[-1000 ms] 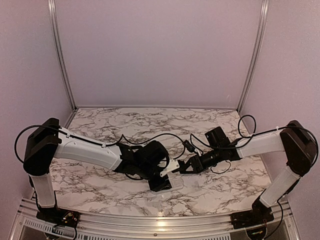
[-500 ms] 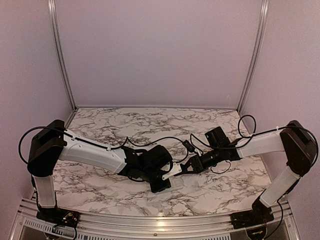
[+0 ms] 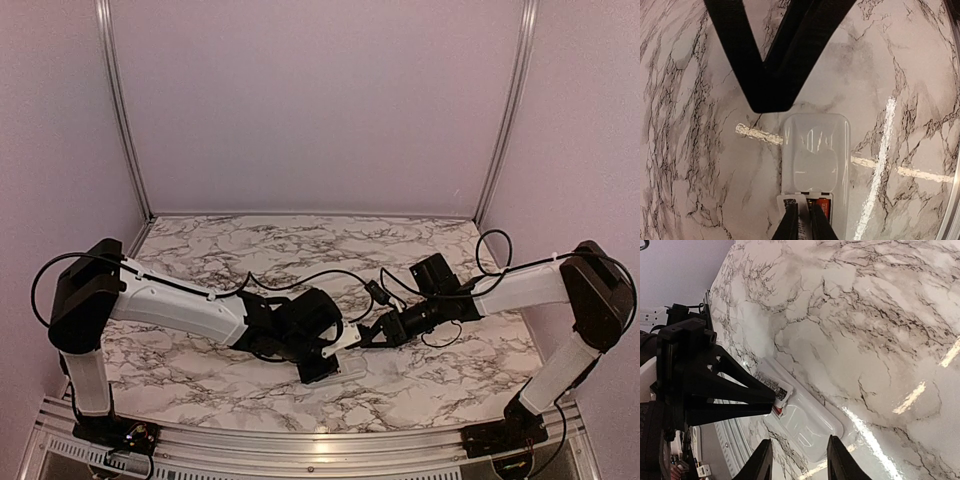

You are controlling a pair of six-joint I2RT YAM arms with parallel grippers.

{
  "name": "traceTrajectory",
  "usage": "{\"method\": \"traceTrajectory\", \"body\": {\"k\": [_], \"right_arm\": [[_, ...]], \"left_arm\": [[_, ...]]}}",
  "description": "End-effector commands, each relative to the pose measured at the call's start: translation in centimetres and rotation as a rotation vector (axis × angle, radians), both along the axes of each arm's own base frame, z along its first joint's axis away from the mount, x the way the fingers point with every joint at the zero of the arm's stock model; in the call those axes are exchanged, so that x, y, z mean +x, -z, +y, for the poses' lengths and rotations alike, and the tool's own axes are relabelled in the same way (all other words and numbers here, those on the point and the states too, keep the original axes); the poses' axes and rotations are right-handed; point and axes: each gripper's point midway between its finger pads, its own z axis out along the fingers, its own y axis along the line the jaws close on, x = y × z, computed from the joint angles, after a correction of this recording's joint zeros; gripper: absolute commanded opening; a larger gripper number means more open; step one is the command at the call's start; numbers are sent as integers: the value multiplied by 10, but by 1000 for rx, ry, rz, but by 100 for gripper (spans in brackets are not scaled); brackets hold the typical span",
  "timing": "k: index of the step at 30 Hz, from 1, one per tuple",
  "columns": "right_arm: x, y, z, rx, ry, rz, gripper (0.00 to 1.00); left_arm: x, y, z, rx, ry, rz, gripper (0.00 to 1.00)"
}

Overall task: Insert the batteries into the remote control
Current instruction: Move the battery cover to the center of the board.

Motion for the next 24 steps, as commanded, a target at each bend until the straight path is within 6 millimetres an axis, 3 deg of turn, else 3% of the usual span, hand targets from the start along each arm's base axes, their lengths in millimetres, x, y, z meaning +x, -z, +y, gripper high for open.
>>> {"method": "traceTrajectory", "body": {"k": [1,5,8,9,13,15,20,24], "right_arm": [[7,-3,0,-2,10,-11,36],[7,-4,0,0,10,-12,36],[8,-5,0,2,11,-15,36],[8,-6,1,4,10,-15,36],[8,-8,2,14,6,-17,36],[9,-8,2,14,7,-18,36],[9,-10,2,17,8,-22,36],[9,-10,2,17,8,-23,36]], "left_arm": [[5,-28,2,-59,-36,-45,10],[13,-41,7,-83,-72,-93,4],[23,-40,15,-69,-105,-98,0],[25,-39,18,-62,-114,-92,2],[17,-35,29,-85,-105,9,33],[13,-36,31,-116,-114,78,42],[26,-30,41,-186,-322,283,46],[23,-41,38,-291,-433,393,53]]}}
